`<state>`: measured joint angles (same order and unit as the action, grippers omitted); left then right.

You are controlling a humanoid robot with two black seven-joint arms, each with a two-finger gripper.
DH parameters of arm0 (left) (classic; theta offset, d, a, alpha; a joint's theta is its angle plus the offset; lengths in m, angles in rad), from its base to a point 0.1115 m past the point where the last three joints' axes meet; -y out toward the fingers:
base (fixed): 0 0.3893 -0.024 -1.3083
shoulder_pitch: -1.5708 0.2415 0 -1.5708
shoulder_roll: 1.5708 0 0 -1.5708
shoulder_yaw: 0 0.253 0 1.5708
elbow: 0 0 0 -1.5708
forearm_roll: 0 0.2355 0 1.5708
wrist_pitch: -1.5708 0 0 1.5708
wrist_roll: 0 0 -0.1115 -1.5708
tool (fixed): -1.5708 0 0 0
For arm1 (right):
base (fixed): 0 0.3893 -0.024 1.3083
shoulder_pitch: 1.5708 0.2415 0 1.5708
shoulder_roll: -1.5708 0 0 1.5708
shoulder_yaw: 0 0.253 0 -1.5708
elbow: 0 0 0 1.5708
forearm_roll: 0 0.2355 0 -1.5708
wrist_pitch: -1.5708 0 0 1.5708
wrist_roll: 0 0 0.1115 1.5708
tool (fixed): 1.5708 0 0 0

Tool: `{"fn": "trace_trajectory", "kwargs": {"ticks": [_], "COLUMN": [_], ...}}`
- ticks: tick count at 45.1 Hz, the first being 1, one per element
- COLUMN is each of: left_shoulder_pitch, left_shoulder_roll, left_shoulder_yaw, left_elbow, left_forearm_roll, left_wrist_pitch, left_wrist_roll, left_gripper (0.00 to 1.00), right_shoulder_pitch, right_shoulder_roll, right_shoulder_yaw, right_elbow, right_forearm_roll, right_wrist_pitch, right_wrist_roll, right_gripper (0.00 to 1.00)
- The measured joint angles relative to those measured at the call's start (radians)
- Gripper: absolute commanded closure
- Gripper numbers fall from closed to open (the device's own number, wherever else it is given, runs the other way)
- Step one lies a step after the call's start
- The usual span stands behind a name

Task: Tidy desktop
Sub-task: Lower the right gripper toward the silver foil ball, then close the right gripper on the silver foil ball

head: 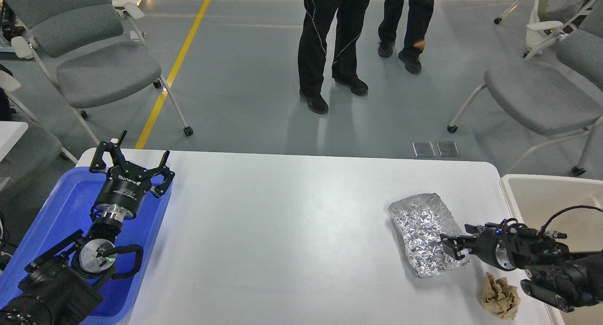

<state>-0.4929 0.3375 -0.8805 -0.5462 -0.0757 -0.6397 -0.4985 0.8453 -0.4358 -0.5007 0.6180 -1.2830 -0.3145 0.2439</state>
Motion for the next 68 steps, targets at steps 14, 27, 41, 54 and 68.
{"fn": "trace_trajectory", "kwargs": {"ticks": [14, 27, 41, 54, 68], "left_shoulder_pitch": [0.000, 0.000, 0.000, 0.000, 0.000], "left_shoulder_roll": [0.000, 0.000, 0.000, 0.000, 0.000], "left_shoulder_yaw": [0.000, 0.000, 0.000, 0.000, 0.000], "left_elbow": [0.000, 0.000, 0.000, 0.000, 0.000], "left_forearm_roll": [0.000, 0.000, 0.000, 0.000, 0.000], "left_wrist_pitch": [0.000, 0.000, 0.000, 0.000, 0.000], "left_wrist_roll": [0.000, 0.000, 0.000, 0.000, 0.000], "left_gripper": [0.00, 0.00, 0.00, 0.00, 0.00], "right_shoulder_pitch": [-0.018, -0.006, 0.033, 0.132, 0.284], "right_shoulder_roll": [0.018, 0.017, -0.013, -0.119, -0.274], "right_shoulder_yaw": [-0.005, -0.004, -0.014, -0.029, -0.047], "right_elbow": [-0.023, -0.015, 0.037, 0.220, 0.448], "right_forearm_roll": [0.004, 0.005, 0.002, 0.001, 0.002], "right_wrist_pitch": [-0.010, -0.031, -0.060, -0.058, -0.036], "right_wrist_roll": [0.000, 0.001, 0.006, 0.020, 0.034], "right_gripper": [1.00, 1.00, 1.00, 1.00, 1.00]}}
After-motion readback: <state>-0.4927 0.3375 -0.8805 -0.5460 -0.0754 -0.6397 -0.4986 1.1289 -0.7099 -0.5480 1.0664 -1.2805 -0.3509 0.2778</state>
